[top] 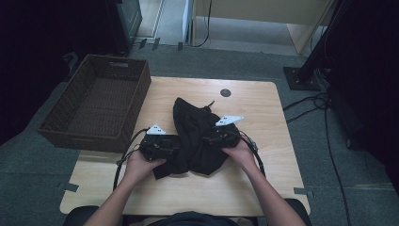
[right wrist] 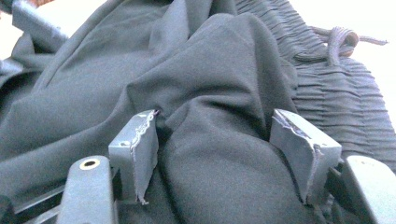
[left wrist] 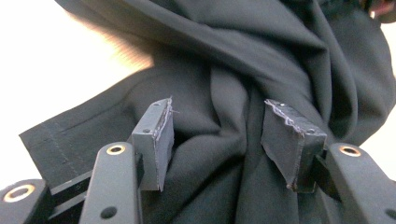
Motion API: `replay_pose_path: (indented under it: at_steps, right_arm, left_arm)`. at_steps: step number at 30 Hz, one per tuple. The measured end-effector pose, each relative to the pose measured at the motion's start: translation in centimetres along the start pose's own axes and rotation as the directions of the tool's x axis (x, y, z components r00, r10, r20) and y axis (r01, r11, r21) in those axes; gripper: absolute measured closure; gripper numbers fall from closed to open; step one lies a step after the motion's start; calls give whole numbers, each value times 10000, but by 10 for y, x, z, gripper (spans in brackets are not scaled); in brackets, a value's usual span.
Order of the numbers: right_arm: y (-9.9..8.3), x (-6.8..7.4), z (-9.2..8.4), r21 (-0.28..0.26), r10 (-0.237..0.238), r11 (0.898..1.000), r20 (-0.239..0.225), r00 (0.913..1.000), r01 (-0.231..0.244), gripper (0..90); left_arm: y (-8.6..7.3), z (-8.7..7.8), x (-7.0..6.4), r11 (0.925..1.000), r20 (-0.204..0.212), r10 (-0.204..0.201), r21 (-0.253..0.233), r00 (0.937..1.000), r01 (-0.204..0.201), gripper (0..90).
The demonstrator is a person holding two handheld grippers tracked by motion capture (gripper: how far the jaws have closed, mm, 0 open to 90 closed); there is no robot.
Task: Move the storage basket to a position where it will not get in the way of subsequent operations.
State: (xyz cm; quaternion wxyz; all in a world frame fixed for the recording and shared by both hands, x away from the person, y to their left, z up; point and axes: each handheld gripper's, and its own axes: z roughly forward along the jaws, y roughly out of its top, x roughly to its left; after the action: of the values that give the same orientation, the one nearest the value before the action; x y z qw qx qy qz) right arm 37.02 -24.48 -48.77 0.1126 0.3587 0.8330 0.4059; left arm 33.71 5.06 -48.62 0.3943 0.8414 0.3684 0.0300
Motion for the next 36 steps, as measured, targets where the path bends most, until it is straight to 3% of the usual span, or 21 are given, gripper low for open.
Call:
replay_pose_path:
  at_steps: [5,7,11,13,17,20,22,25,28,32,34,36]
  right_arm:
    - [13,-6,-1,-1,365,9993,14,9993,-365,335]
    - [20,-1,-10,-185,215,9996,152,9997,-212,347]
    - [29,14,-26,-243,-68,9997,403,9992,78,325]
    - [32,20,-32,-256,-235,9994,488,9985,248,319]
    - [36,34,-40,-391,-191,9990,176,9997,198,320]
    - [32,47,-31,-199,-75,9998,368,9993,82,262]
    - [23,51,-17,182,300,9994,592,9978,-311,242]
    - [10,50,4,440,397,9980,1086,9933,-447,236]
    - [4,47,15,435,611,9969,1041,9927,-659,234]
    - [1,40,23,111,668,9976,1085,9919,-684,310]
    - [-2,36,27,1,1018,9948,958,9902,-1023,349]
    - [-4,34,28,-176,987,9951,1066,9894,-974,409]
  left_arm:
    - [-3,6,7,9997,-54,-209,136,9998,210,415]
    - [-4,8,8,9991,38,-396,132,9992,395,409]
    - [-5,13,9,9995,-178,-192,243,9997,196,416]
    - [-5,13,11,9993,-144,-362,124,9992,364,416]
    - [-6,15,12,9990,-50,-405,177,9992,406,409]
    - [-7,19,10,9994,-87,-281,188,9996,282,405]
    - [-6,20,8,9994,-75,-308,144,9995,309,405]
    - [-6,20,8,9993,86,-342,181,9994,340,406]
    - [-8,21,7,9992,268,-343,218,9991,337,405]
    - [-12,24,3,9988,-84,-462,-159,9989,461,414]
    - [-14,24,1,9991,-343,-268,-325,9991,257,449]
    - [-16,25,-1,9991,-496,-125,-423,9987,104,505]
